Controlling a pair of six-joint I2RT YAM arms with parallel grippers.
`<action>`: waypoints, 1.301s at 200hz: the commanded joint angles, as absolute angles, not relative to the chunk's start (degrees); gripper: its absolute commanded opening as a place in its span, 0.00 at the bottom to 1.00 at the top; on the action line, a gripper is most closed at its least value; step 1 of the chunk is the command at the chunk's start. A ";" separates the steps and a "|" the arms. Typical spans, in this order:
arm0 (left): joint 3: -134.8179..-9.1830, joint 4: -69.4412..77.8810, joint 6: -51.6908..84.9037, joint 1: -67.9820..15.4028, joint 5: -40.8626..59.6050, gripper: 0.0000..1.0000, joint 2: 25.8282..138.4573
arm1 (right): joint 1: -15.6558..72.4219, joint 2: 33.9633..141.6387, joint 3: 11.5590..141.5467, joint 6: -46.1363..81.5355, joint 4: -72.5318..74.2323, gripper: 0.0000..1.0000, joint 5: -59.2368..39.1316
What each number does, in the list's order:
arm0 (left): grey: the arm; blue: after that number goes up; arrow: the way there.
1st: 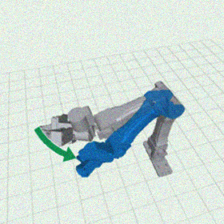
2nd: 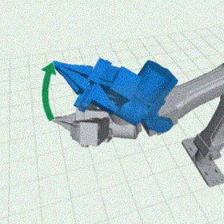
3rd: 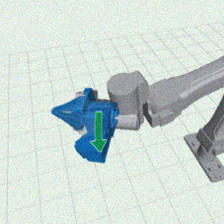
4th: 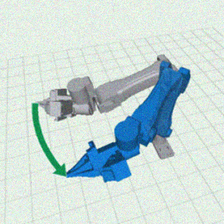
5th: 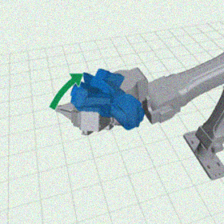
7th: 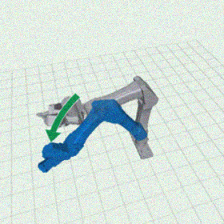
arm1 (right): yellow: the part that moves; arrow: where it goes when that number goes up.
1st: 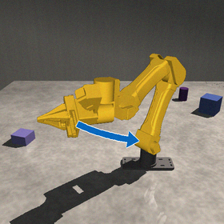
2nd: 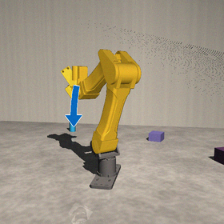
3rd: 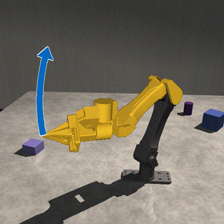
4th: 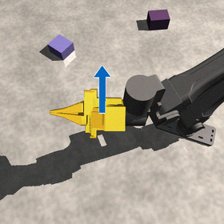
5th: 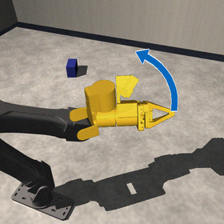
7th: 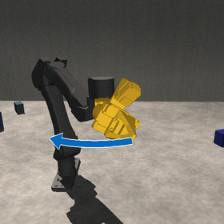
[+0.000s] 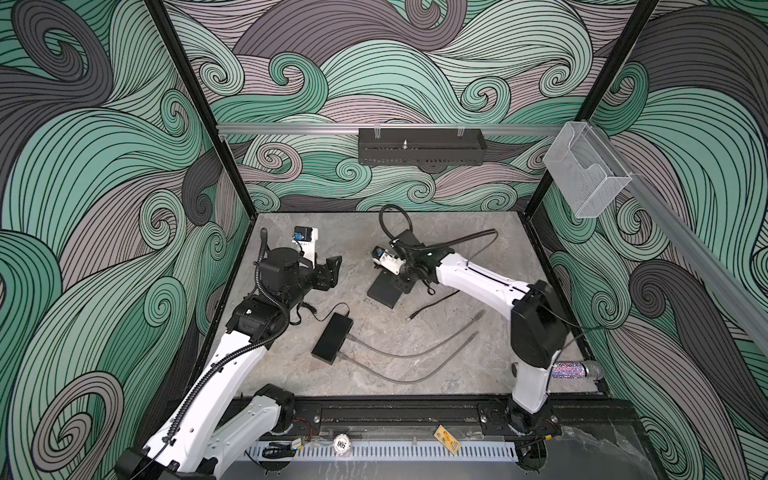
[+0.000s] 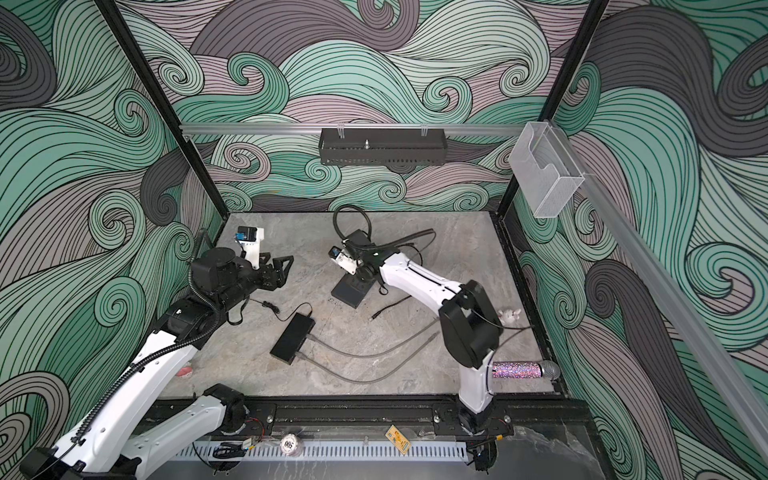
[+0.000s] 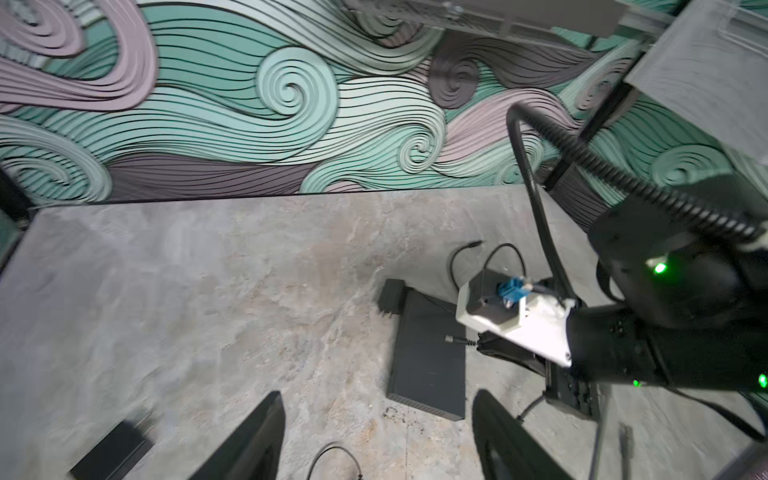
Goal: Insert the plug into the switch port
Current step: 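Grasp the black barrel-plug cable end with the right gripper, then lift the barrel plug toward the left gripper while the left gripper approaches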
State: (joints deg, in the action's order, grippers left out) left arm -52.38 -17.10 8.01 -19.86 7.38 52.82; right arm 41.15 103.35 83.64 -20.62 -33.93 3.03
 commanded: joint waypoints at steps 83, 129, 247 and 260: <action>-42.27 -3.79 -21.81 -29.32 45.10 0.72 57.89 | 42.35 74.01 59.32 -4.74 -31.34 0.00 -5.80; -41.64 -6.78 -29.24 -35.65 49.74 0.66 58.84 | 45.62 66.06 53.11 -5.00 -30.04 0.00 -11.10; -43.84 -10.02 -30.50 -36.56 49.38 0.47 60.48 | 50.27 58.87 48.78 -6.86 -22.30 0.00 -24.21; -43.79 -9.89 -30.43 -36.54 48.97 0.50 60.05 | 50.27 58.89 48.69 -6.82 -22.32 0.00 -25.04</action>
